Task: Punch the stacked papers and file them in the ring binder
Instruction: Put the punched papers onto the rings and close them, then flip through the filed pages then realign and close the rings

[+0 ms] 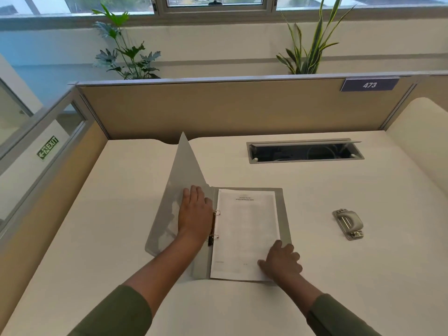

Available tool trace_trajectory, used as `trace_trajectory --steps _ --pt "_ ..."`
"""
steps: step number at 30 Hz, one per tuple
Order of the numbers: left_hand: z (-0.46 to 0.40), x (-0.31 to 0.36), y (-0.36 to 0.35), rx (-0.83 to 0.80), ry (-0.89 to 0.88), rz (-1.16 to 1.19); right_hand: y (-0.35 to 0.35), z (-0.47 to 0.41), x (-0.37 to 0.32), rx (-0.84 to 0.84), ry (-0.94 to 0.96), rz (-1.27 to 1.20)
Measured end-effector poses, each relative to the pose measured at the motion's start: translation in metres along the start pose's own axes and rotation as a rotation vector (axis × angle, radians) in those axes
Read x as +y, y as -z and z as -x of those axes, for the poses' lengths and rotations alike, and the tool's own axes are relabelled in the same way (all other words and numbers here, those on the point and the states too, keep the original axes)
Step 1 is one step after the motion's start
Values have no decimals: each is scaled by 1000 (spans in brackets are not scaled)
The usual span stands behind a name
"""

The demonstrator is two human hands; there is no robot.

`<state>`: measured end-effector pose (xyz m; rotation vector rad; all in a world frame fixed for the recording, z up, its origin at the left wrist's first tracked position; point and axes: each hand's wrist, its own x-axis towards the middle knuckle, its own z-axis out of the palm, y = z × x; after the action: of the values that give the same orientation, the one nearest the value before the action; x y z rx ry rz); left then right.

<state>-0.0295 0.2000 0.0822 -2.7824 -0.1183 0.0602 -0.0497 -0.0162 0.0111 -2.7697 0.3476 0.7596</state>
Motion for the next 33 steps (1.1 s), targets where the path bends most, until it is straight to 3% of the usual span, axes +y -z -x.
trace_trajectory --steps 3,6,15,26,33 --pt "0 -13 -5 -115 68 -166 -1 -1 2 9 -25 -58" --pt "6 -28 -10 -147 85 -178 5 -3 6 17 -30 -68" --pt "35 -46 -48 -170 99 282 21 -20 32 81 -106 1" --pt "63 2 -91 -172 71 360 29 -29 52 83 -230 -168" --pt "62 4 -92 -170 52 349 48 -25 74 252 -62 -390"
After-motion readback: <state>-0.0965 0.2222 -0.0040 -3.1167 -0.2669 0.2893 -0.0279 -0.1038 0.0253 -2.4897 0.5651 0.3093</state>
